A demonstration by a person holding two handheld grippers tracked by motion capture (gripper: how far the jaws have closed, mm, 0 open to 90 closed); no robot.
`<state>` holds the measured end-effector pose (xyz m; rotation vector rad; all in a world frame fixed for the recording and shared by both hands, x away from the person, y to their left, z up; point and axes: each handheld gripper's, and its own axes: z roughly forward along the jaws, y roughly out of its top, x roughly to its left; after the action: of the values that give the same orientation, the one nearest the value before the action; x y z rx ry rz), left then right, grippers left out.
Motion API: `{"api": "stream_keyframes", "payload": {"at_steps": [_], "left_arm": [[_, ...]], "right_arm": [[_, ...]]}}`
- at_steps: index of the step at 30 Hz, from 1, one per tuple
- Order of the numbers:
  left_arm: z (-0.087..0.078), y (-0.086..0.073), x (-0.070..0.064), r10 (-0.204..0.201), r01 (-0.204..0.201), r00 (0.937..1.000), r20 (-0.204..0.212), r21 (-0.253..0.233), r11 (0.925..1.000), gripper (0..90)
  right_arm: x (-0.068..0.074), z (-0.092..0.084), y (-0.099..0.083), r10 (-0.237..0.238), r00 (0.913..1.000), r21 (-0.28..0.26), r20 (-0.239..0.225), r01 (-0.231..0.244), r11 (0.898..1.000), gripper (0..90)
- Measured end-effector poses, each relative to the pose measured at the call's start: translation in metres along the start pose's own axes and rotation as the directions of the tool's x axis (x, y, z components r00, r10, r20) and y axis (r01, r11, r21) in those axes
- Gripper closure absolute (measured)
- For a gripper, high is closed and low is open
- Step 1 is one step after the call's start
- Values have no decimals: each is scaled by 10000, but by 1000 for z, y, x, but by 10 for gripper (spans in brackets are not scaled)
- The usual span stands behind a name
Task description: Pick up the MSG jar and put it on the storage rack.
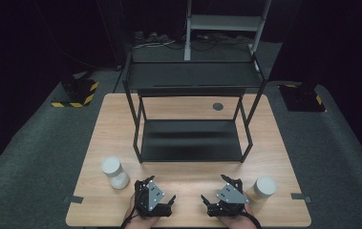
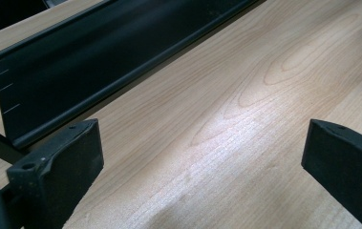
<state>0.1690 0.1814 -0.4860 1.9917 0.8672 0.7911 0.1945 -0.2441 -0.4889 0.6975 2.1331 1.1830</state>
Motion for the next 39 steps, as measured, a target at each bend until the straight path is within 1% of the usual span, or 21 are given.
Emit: {"api": "stream_keyframes", "payload": {"at_steps": [2,6,10,12,14,16,20,22,24,27,30,31,32,33,34,35,36,37,38,39], "left_arm": [[0,1,-2,85,-84,9999,-90,60,9999,6],[0,0,-3,190,-190,9998,-85,18,9998,6],[-1,-1,-4,173,-173,9998,-140,-52,9998,7],[-1,-2,-3,117,-118,9999,-108,-77,9999,6],[-2,-3,0,-95,94,9999,-63,-151,9998,6],[-2,-4,0,-142,141,9999,-58,-172,9998,7],[-4,-8,4,-335,338,9994,82,-422,9985,7],[-7,-14,7,-399,413,9990,219,-690,9968,7],[-8,-16,10,-503,524,9983,287,-769,9957,7],[-9,-16,12,-661,687,9972,345,-794,9945,6],[-16,-15,15,-692,723,9971,318,-1121,9911,5],[-16,-15,15,-692,723,9971,318,-1121,9911,4],[-20,-15,16,-774,806,9966,297,-1292,9883,4],[-20,-15,16,-774,806,9966,297,-1292,9883,4],[-24,-15,18,-830,860,9962,269,-1426,9860,4],[-24,-15,18,-830,860,9962,269,-1426,9860,4],[-28,-14,20,-854,877,9961,210,-1569,9837,4],[-28,-14,20,-854,877,9961,210,-1569,9837,4],[-31,-14,22,-922,938,9956,171,-1692,9811,4],[-32,-14,23,-954,966,9953,156,-1728,9802,4]], "right_arm": [[0,0,0,20,10000,-12,23,-20,10000,0],[1,0,0,-79,10000,22,12,79,10000,0],[1,0,0,-164,9999,22,-36,164,9999,0],[2,0,0,-249,9997,25,-10,249,9997,0],[3,0,1,-315,9995,53,-15,315,9995,0],[4,0,1,-398,9992,75,-3,398,9992,0],[5,0,1,-442,9990,87,2,442,9990,0],[4,0,2,-462,9989,94,-55,462,9989,0],[3,0,2,-457,9989,81,-114,458,9989,0],[2,-1,0,-356,9993,-8,-70,356,9994,0],[3,0,0,-380,9993,21,-48,380,9993,0],[4,0,1,-405,9992,48,-37,406,9992,0],[4,0,1,-433,9991,58,-44,434,9990,0],[4,0,1,-433,9991,58,-44,434,9990,0],[4,0,1,-464,9989,69,-39,464,9989,0],[4,0,1,-473,9989,77,-34,473,9988,0],[4,0,2,-480,9988,85,-39,480,9988,0],[4,0,2,-480,9988,85,-39,480,9988,0],[4,0,2,-488,9988,82,-63,488,9988,0],[4,0,1,-478,9988,69,-61,479,9988,0]]}}
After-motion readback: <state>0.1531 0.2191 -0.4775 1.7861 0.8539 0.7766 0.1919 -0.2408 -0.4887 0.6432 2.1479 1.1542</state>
